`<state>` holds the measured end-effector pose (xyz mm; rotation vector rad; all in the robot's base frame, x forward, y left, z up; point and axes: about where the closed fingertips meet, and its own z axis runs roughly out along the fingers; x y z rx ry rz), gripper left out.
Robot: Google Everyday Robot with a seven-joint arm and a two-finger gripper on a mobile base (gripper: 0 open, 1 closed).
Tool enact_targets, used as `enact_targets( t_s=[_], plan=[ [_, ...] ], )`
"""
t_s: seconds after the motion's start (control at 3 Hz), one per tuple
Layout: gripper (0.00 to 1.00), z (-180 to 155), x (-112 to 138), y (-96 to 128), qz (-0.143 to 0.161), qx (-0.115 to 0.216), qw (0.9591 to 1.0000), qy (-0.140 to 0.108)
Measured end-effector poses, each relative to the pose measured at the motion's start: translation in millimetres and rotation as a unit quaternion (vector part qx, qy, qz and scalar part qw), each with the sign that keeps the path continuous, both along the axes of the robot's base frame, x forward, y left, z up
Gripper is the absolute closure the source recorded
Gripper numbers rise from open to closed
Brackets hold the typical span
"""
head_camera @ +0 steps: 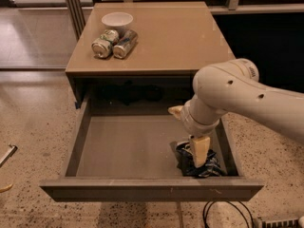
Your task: Pick blue chip bag from top drawer and place on counter
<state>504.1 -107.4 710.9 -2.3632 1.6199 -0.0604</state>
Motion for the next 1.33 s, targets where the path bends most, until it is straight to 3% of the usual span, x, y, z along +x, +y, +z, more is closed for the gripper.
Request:
enact_targets(
  t_s=[0.33,0.67,1.0,1.33],
  plan=[
    [0.00,-43,-1,7,0.090,-0.033,0.9953,-0.013],
    [0.00,-75,-7,13,0.165,-0.083,0.9826,-0.018],
    [0.19,-98,-10,20,0.208,-0.122,0.9704,-0.009],
    [0.42,-104,-12,23,0.227,-0.139,0.9639,-0.009]
  ],
)
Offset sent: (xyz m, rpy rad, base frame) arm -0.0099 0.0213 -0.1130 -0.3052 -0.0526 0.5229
